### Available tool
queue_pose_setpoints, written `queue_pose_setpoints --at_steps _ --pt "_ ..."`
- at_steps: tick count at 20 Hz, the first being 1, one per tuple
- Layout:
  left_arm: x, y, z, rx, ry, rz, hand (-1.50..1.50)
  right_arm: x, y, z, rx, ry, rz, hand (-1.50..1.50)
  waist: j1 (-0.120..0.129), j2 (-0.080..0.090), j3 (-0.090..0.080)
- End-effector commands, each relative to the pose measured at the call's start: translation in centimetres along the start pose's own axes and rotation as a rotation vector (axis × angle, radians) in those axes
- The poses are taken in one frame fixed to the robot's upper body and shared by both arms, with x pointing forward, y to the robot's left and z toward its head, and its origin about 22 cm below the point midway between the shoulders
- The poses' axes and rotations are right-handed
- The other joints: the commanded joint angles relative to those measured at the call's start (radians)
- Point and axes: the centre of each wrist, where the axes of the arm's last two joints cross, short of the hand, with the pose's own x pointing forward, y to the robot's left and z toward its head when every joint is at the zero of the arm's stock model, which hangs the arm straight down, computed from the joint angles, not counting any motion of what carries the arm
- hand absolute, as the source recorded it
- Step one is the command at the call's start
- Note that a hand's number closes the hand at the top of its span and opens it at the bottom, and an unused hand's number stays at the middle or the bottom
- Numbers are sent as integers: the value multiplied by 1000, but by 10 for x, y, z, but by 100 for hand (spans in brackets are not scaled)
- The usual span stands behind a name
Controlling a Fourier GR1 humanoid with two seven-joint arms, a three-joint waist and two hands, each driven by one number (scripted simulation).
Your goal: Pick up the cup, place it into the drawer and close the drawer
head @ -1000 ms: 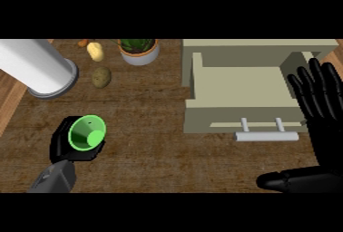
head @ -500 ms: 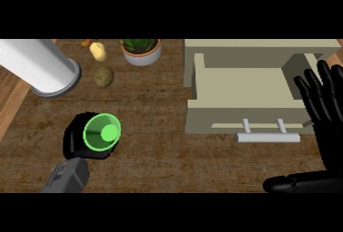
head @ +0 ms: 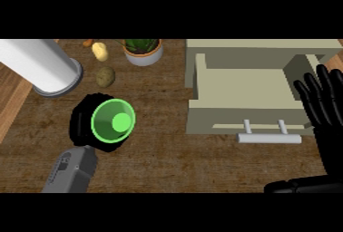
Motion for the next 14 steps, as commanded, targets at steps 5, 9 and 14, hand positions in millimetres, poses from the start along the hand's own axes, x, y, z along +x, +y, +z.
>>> queue_pose_setpoints --at_steps 5,9,14 --pt "62 -56 -72 -46 -19 41 150 18 -4 -12 6 -4 22 -150 -12 4 -1" --pt "89 -87 -95 -70 -47 26 150 -5 -18 -7 -7 2 0 -150 -13 6 -1" --pt "91 -128 -131 -93 -30 -16 150 -22 -16 1 -3 -3 29 -150 -22 8 -1"
